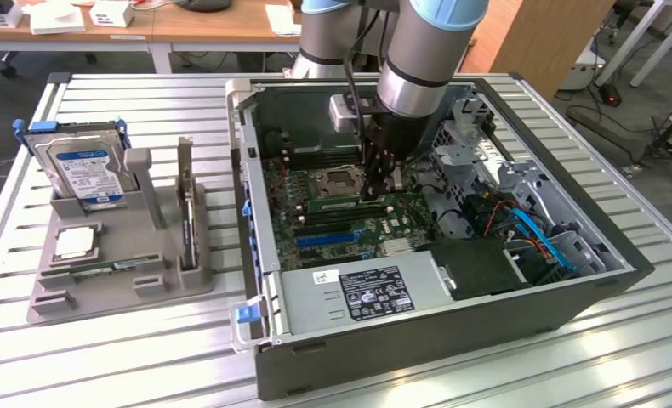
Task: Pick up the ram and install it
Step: 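Insert the ram into the slot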
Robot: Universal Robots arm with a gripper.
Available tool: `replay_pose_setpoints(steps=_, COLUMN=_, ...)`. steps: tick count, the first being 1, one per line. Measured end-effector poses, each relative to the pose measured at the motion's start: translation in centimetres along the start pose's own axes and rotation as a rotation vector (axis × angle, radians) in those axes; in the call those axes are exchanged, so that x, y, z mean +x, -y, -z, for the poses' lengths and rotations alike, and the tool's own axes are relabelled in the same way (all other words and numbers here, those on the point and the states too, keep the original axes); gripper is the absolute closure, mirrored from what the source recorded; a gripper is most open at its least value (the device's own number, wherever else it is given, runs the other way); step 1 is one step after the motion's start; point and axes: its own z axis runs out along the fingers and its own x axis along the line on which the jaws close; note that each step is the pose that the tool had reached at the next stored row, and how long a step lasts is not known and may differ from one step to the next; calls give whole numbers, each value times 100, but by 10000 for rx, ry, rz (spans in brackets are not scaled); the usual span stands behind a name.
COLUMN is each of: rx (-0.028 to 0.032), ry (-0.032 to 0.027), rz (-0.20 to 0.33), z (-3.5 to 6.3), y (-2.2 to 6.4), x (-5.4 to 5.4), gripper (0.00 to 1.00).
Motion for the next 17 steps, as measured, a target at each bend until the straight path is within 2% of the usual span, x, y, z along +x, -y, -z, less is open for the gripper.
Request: replay_pose_setpoints(steps=17, rx=-1, ry=-4, rz=11, z=-54, y=0, x=3, gripper=89)
